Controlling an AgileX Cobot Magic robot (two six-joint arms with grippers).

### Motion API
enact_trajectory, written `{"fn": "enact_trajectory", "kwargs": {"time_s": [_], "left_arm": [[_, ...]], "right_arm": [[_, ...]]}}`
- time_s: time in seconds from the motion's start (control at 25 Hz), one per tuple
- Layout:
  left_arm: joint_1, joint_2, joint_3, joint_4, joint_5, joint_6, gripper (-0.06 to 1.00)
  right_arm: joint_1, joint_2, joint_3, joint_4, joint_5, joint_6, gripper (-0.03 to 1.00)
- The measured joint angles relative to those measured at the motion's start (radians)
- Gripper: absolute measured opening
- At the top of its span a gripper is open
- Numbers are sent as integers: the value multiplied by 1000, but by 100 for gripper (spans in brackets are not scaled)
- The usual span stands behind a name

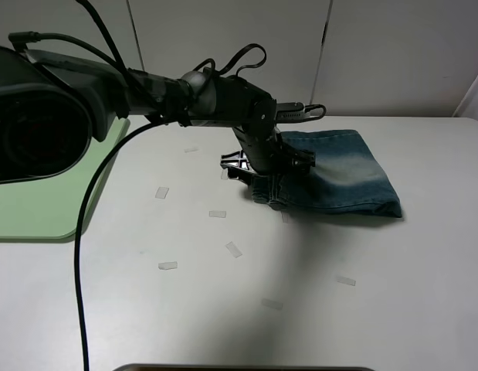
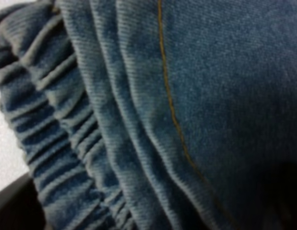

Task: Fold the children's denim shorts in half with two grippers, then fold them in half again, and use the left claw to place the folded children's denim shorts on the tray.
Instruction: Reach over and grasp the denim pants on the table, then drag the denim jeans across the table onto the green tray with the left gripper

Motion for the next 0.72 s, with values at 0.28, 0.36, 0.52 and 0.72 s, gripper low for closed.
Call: {"fn": "enact_trajectory", "kwargs": {"time_s": [0.28, 0.36, 0.52, 0.72], "left_arm": [[0, 3, 0, -2, -14, 0, 41], [-1, 3, 0, -3, -26, 0, 28], [-2, 3, 0, -3, -29, 0, 27], [-2, 2, -3, -3, -19, 0, 27]], "right_arm": [[0, 0, 0, 0, 0, 0, 70], [0, 0, 0, 0, 0, 0, 70], [0, 0, 0, 0, 0, 0, 70], [0, 0, 0, 0, 0, 0, 70]]}}
